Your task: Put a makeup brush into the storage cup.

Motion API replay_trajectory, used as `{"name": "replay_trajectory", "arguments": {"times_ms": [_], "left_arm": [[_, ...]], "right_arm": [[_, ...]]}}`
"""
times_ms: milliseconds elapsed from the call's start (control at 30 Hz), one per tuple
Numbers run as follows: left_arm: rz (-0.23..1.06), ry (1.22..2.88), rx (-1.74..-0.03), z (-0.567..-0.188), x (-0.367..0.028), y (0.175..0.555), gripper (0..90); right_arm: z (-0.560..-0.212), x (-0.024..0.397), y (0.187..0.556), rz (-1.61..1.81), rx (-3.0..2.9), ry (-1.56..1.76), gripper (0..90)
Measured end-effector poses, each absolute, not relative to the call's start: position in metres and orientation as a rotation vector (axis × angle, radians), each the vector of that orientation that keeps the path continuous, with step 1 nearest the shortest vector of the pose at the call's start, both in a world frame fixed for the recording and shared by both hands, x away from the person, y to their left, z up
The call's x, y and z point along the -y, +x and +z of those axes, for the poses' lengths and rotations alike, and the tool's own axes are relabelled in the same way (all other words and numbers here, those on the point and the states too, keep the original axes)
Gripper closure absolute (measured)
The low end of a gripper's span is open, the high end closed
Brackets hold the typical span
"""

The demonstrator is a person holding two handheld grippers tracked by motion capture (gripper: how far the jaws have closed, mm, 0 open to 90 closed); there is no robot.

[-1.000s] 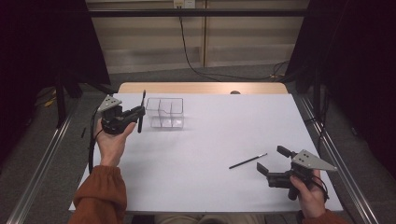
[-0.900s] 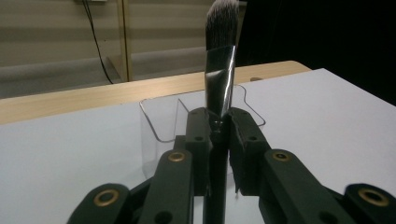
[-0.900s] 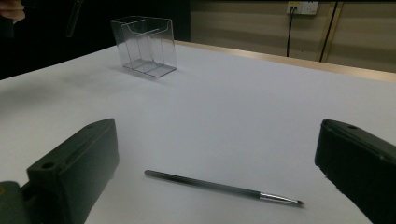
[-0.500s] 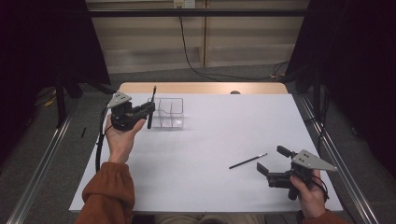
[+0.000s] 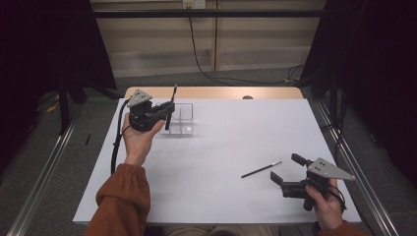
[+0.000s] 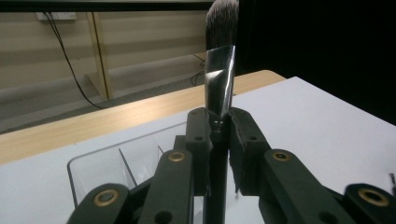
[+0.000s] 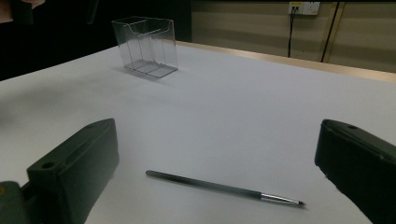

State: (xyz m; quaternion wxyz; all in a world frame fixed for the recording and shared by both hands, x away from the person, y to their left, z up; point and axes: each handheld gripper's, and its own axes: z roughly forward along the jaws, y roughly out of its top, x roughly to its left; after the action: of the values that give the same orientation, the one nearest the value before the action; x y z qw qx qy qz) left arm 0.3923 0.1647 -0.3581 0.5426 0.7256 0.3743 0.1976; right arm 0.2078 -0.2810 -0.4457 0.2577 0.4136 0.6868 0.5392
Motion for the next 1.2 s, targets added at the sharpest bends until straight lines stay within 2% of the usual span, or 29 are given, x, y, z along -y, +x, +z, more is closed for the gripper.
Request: {"name": "replay_trajectory", "arguments": {"times_ms": [1200], "left_arm": [[0.498,1.737,-0.877,-0.361,-0.119,0.446,79.0]], "right_arm": [[-0.446,0.283,0.208,1.479,-1.853,1.139,0.0]]}}
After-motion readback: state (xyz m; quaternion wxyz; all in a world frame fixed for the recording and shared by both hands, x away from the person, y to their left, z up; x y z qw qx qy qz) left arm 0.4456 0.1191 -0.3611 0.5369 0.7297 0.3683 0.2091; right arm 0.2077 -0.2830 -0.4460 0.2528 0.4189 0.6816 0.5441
